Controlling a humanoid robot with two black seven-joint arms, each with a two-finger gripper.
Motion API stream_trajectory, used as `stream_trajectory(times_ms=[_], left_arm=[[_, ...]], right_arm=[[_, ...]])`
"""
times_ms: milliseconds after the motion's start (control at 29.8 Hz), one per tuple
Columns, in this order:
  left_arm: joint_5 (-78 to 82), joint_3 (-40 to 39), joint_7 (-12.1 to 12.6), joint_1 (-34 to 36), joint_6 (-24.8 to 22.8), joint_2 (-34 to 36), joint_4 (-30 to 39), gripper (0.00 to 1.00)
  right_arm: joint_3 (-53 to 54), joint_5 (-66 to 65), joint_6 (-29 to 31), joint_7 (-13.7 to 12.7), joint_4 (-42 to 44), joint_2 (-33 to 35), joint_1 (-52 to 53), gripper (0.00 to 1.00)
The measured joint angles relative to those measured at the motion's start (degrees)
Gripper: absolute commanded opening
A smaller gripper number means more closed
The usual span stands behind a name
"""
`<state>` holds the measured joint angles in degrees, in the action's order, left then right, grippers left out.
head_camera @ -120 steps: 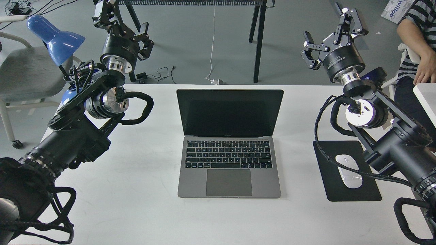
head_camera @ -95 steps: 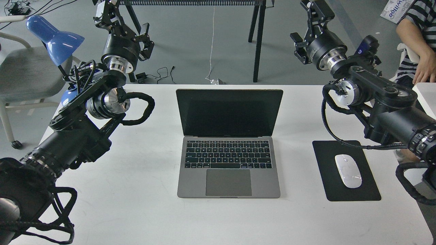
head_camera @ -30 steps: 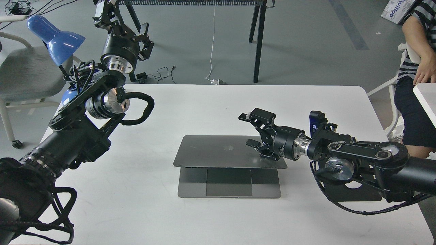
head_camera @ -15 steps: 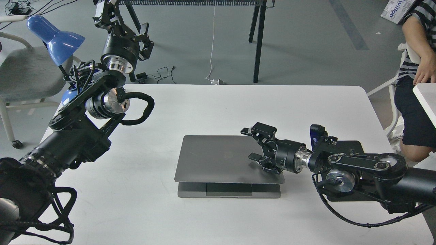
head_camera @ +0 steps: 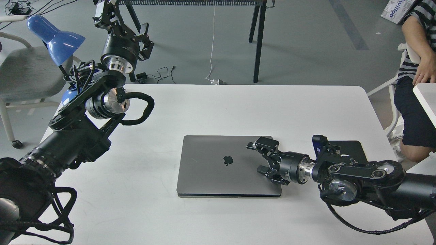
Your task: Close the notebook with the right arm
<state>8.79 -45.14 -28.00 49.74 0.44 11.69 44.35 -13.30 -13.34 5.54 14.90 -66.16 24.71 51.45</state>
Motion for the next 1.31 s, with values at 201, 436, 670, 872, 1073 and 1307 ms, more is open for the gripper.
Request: stream_trajectory(times_ms=[201,436,670,872,1073,1307], left_arm=[[0.0,-0.03,0.0,0.0,0.0,0.0,0.03,1.0],[0.0,-0.03,0.0,0.0,0.0,0.0,0.04,1.0],[0.0,0.0,0.0,0.0,0.0,0.0,0.04,1.0],[0.0,0.01,0.0,0.0,0.0,0.0,0.04,1.0],[0.0,-0.01,0.0,0.0,0.0,0.0,0.04,1.0],[0.0,-0.03,0.0,0.0,0.01,0.0,0.03,1.0]], right_arm=[[0.13,-1.04,-0.29,-0.01,0.25,0.32,0.52,1.0],[11.51,-1.02,1.66,0.48,-2.73,3.19,1.01,1.0],[29.38,-1.01,1.11,0.51,-2.94,3.2,0.79,1.0],[39.61,-0.92,-2.38,0.56,5.06,-0.12,0.55,1.0],[48.58,-0.66,-3.57,0.57,13.81,-6.2,0.3,1.0],[60.07,-0.12,-3.02,0.57,17.72,-12.29,-1.33,1.0]])
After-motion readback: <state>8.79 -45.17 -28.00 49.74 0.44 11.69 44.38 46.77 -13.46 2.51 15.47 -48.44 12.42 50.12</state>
